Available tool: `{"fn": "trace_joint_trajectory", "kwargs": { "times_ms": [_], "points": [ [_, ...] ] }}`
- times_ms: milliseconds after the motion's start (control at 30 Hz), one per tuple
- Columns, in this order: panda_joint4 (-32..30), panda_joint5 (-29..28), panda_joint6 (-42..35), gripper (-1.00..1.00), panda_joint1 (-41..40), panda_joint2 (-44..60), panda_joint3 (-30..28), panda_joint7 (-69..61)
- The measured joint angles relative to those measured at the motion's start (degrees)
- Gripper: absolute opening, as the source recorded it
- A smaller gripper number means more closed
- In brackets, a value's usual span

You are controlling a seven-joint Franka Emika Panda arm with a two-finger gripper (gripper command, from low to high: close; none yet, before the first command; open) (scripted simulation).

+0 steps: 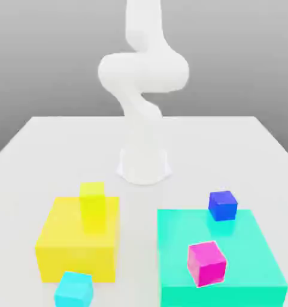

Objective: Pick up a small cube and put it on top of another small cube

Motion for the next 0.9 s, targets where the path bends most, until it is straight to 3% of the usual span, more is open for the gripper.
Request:
{"fn": "trace_joint_trajectory", "kwargs": {
  "times_ms": [900],
  "points": [
    [-4.27, 5.45, 19.57, 0.00, -5.62, 56.49, -7.45, -9.32]
  ]
}}
